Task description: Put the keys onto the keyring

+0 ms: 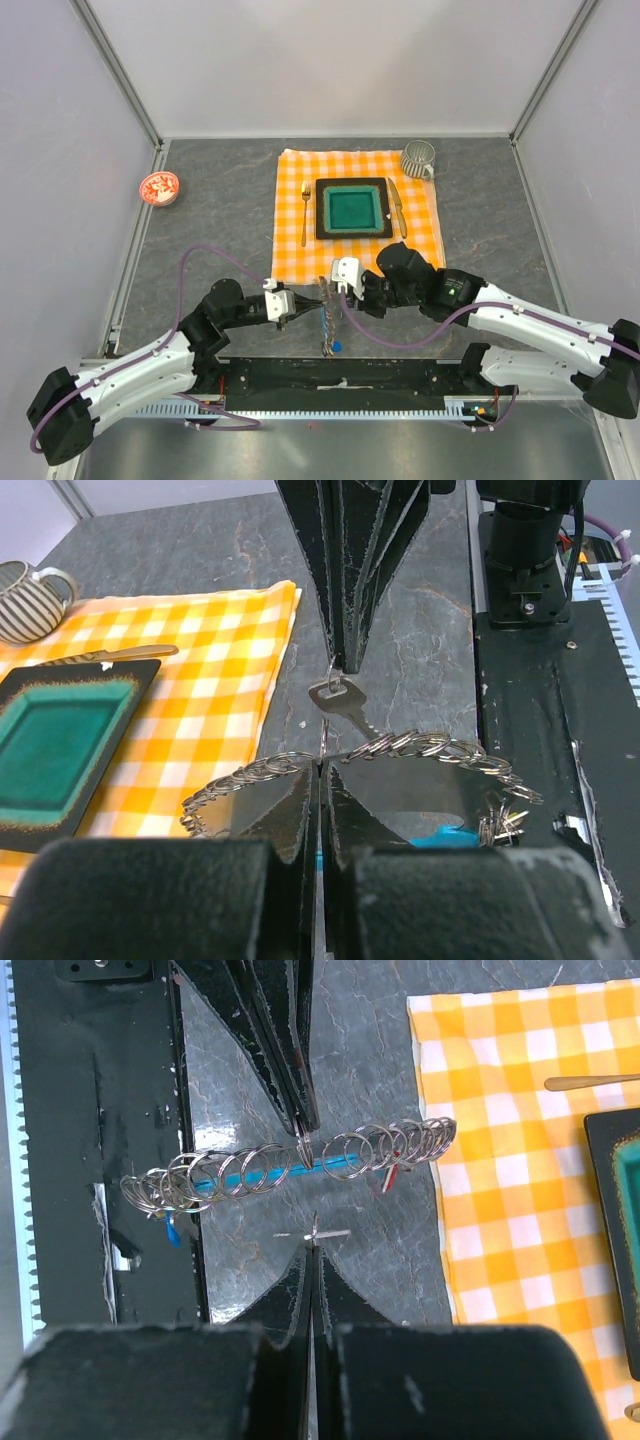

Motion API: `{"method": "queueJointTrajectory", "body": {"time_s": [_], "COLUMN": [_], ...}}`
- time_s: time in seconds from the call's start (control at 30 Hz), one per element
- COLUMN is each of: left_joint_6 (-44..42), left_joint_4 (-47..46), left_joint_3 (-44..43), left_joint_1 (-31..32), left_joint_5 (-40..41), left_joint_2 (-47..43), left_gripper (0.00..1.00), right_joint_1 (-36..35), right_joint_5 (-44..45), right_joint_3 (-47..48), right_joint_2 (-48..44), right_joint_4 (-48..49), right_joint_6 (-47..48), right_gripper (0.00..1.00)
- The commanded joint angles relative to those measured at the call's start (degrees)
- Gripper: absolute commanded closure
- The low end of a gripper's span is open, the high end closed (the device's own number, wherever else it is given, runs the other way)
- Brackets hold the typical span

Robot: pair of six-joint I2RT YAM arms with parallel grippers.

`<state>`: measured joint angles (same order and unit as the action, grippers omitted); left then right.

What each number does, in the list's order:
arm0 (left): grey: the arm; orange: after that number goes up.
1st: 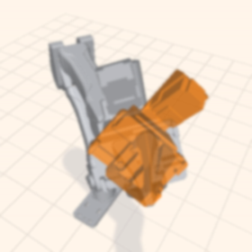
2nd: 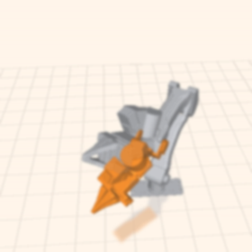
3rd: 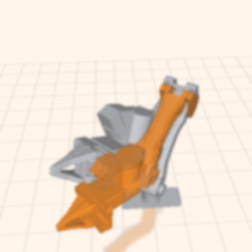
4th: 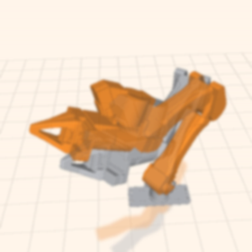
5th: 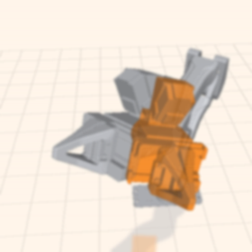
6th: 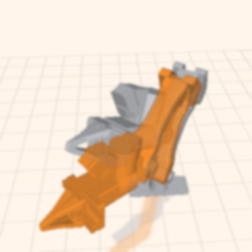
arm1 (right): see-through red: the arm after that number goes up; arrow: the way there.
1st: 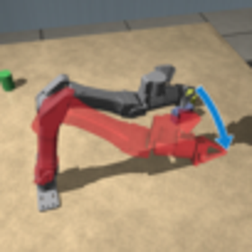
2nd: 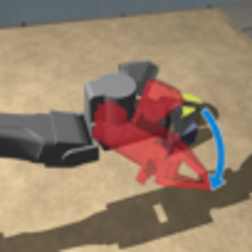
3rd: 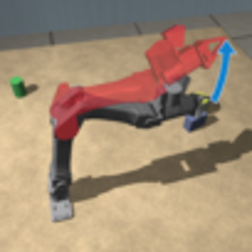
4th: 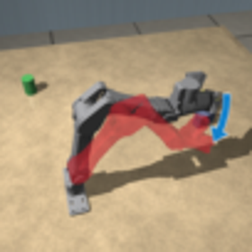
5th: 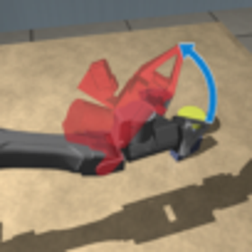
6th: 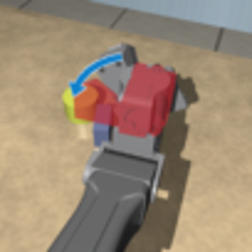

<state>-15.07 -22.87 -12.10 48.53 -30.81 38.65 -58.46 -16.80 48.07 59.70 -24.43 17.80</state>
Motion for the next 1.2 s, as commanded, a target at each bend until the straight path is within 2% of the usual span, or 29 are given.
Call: {"method": "queueJointTrajectory", "body": {"time_s": [0.0,0.2,0.43,0.7,0.83,0.93,1.17], "left_joint_6": [-2.07,1.17,0.92,-1.45,-7.06,-10.85,-11.74], "left_joint_4": [-6.48,-6.13,0.62,12.39,24.87,28.93,24.81], "left_joint_3": [-1.44,-2.84,-8.28,-16.81,-23.04,-25.07,-22.8], "left_joint_1": [0.25,0.33,2.53,4.37,4.29,4.29,4.29], "left_joint_5": [-1.63,0.39,4.17,6.2,7.69,7.52,6.64], "left_joint_2": [0.01,0.81,1.86,3.27,2.74,2.48,3.01], "left_gripper": [0.98,0.98,0.98,0.98,0.98,0.98,0.98], "right_joint_1": [-0.87,-0.96,-0.96,-1.05,-0.96,-0.96,-0.96], "right_joint_5": [1.5,4.75,8.71,8.01,8.01,7.13,3.97], "right_joint_3": [2.9,2.9,3.08,2.64,2.55,2.29,1.76], "right_joint_2": [-0.11,-3.35,-5.47,-6.7,-8.19,-8.64,-8.29], "right_joint_4": [2.1,1.66,-0.54,-0.36,-0.1,0.96,3.42], "right_joint_6": [0.83,-0.22,-2.07,-3.12,-3.04,-2.86,-2.77], "right_gripper": [1.0,1.0,1.0,1.0,1.0,1.0,1.0]}}
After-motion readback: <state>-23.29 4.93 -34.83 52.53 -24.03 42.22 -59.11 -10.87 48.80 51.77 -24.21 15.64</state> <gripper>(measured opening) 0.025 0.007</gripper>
